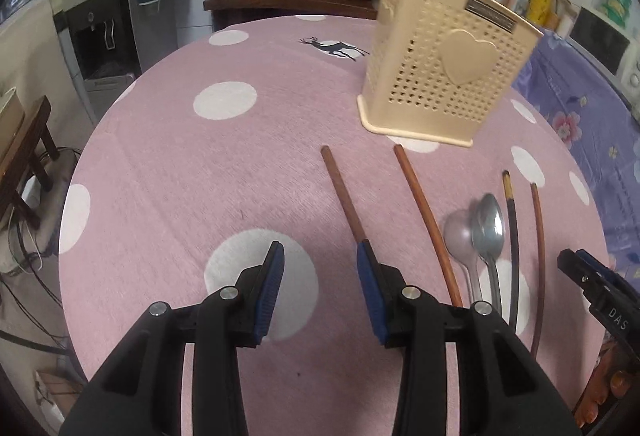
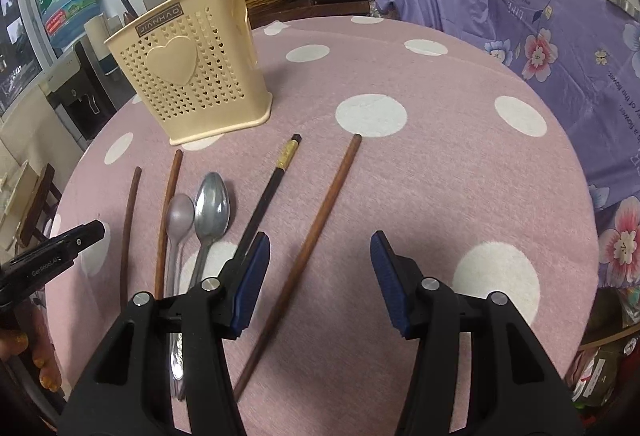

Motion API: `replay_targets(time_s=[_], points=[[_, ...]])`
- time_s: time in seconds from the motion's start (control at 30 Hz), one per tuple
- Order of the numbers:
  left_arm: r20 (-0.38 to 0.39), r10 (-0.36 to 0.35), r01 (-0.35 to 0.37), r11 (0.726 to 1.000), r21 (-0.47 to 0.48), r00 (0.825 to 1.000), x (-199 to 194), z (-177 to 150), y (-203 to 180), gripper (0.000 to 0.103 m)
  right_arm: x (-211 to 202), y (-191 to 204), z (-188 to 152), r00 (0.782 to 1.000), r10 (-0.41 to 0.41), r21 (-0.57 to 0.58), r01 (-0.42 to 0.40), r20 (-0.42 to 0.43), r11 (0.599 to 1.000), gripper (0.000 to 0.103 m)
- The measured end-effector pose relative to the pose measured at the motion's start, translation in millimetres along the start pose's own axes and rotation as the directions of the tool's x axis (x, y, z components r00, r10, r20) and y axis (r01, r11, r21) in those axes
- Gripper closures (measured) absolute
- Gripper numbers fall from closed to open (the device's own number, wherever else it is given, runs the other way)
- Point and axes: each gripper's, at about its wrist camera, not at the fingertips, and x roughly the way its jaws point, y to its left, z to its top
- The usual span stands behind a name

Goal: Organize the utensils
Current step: 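Grasp a brown chopstick with the left tool while the right tool grasps another brown chopstick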

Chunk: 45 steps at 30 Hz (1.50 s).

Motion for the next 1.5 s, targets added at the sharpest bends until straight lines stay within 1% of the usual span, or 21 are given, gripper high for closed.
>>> replay_targets(time_s=[0.1, 0.23, 0.3, 0.33, 0.37, 0.4, 0.5, 0.63, 0.67, 0.77, 0.87, 1.03, 1.13, 1.17, 1.23, 1.4, 1.5], points=[[-0.024, 0.007, -0.007, 1.0, -0.014, 1.0, 11.8, 8.1, -4.3, 0.065, 12.3, -0.6, 9.2, 0.999, -0.038, 0.011, 0.038, -0.01, 0.999, 0.058], [-0.016, 0.043, -0.043, 0.999, -0.017, 0.999, 24.5, 16.8, -12.9, 0.065, 26.7, -3.2, 20.2, 0.999, -0.039, 0.054, 0.041, -0.032, 0.998, 0.066], [-0.025, 0.036, -0.037, 0.999, -0.035, 0.999, 31.2, 18.8, -13.5, 0.065, 34.4, -1.3, 23.1, 0.998, -0.05, 0.052, 0.052, -0.045, 0.997, 0.069], [-0.03, 0.038, -0.039, 0.999, -0.038, 0.999, 35.0, 19.5, -14.8, 0.065, 38.1, 0.8, 24.2, 0.997, -0.052, 0.047, 0.055, -0.054, 0.997, 0.072], [-0.024, 0.048, -0.049, 0.998, -0.031, 0.999, 36.7, 20.2, -15.4, 0.065, 41.8, 2.7, 25.2, 0.996, -0.059, 0.038, 0.061, -0.065, 0.997, 0.076], [-0.016, 0.065, -0.066, 0.998, -0.026, 0.998, 37.6, 21.1, -16.1, 0.065, 45.8, 4.7, 26.5, 0.994, -0.082, 0.029, 0.084, -0.071, 0.996, 0.077], [-0.016, 0.075, -0.075, 0.997, -0.022, 0.997, 39.0, 22.6, -16.4, 0.065, 51.1, 3.2, 29.0, 0.992, -0.112, 0.038, 0.114, -0.06, 0.993, 0.081], [-0.009, 0.093, -0.093, 0.996, 0.003, 0.996, 42.9, 26.0, -21.1, 0.07, 58.9, 5.3, 35.4, 0.99, -0.132, 0.034, 0.134, -0.055, 0.99, 0.089], [-0.01, 0.095, -0.095, 0.995, 0.003, 0.995, 44.0, 27.5, -21.7, 0.074, 61.9, 6.8, 37.9, 0.989, -0.139, 0.026, 0.141, -0.052, 0.99, 0.091], [-0.021, 0.101, -0.101, 0.995, 0.013, 0.995, 47.6, 32.8, -23.3, 0.084, 69.2, 8.3, 46.0, 0.988, -0.144, 0.023, 0.146, -0.052, 0.989, 0.093], [-0.035, 0.086, -0.086, 0.996, 0.017, 0.996, 49.1, 34.9, -25.2, 0.089, 74.3, 10.6, 52.0, 0.988, -0.143, 0.022, 0.145, -0.055, 0.989, 0.093], [-0.046, 0.056, -0.056, 0.998, 0.01, 0.997, 48.1, 33.1, -28.3, 0.09, 78.0, 13.8, 55.5, 0.988, -0.144, 0.013, 0.145, -0.058, 0.989, 0.094], [-0.048, 0.067, -0.066, 0.997, 0.028, 0.997, 48.2, 31.7, -33.2, 0.09, 77.6, 15.9, 55.1, 0.987, -0.145, 0.007, 0.146, -0.062, 0.989, 0.094], [-0.051, 0.07, -0.068, 0.997, 0.034, 0.996, 48.9, 32.1, -35.2, 0.084, 77.7, 15.8, 55.5, 0.987, -0.144, 0.007, 0.145, -0.065, 0.989, 0.094], [-0.052, 0.04, -0.039, 0.999, 0.021, 0.998, 49.3, 32.1, -37.0, 0.073, 77.2, 15.9, 55.0, 0.987, -0.143, 0.009, 0.144, -0.068, 0.99, 0.094], [-0.022, 0.081, -0.081, 0.996, 0.036, 0.996, 47.7, 23.9, -47.9, 0.074, 76.7, 14.6, 54.0, 0.989, -0.135, 0.005, 0.135, -0.063, 0.991, 0.094], [0.0, 0.102, -0.102, 0.995, 0.021, 0.995, 44.5, 17.0, -49.8, 0.08, 76.6, 13.7, 54.0, 0.99, -0.13, 0.009, 0.131, -0.06, 0.991, 0.094]])
